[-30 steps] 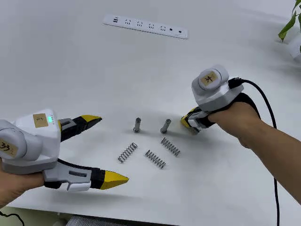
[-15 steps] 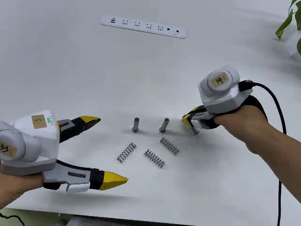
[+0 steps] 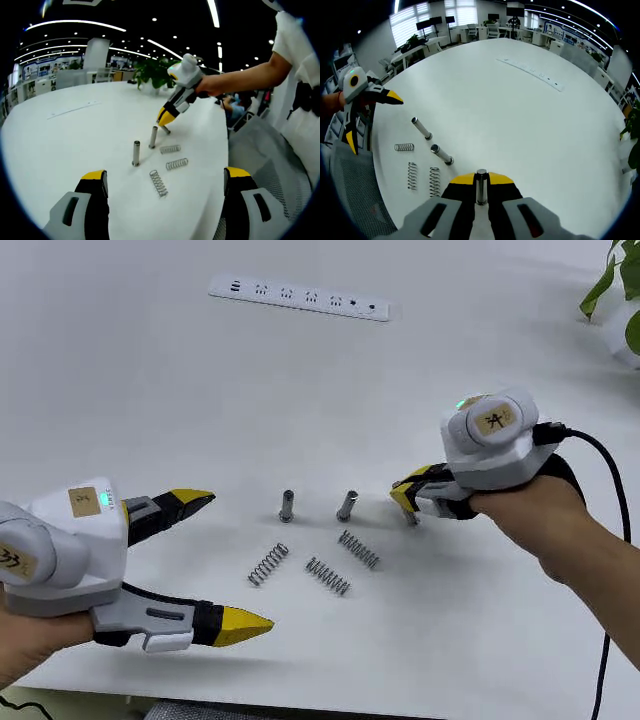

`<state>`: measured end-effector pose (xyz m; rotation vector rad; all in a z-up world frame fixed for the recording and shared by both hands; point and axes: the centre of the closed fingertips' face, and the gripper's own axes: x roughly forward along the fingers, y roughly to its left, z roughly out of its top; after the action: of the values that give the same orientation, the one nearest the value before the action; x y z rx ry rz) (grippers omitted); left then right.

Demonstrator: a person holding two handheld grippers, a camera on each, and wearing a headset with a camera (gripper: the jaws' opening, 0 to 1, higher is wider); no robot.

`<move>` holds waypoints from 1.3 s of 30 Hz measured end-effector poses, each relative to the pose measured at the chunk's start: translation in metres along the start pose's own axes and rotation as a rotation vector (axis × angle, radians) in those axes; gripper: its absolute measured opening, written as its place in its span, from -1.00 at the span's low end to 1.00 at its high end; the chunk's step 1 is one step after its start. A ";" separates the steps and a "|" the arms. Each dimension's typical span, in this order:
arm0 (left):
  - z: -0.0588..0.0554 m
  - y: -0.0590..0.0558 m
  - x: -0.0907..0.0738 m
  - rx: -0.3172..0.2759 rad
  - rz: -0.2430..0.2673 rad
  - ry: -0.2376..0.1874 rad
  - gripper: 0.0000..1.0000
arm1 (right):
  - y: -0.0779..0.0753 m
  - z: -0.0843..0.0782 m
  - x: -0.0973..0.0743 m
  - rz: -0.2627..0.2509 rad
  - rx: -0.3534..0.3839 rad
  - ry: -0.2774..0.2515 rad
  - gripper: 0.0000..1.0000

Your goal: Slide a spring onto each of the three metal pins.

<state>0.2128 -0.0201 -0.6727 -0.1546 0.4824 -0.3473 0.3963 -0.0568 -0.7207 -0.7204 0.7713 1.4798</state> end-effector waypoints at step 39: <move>-0.004 0.004 0.000 0.008 -0.010 0.005 0.95 | 0.003 -0.018 -0.030 -0.014 0.020 -0.094 -0.82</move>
<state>0.2115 -0.0169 -0.6773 -0.1487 0.4851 -0.3599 0.3943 -0.0889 -0.7066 -0.6358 0.7073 1.4801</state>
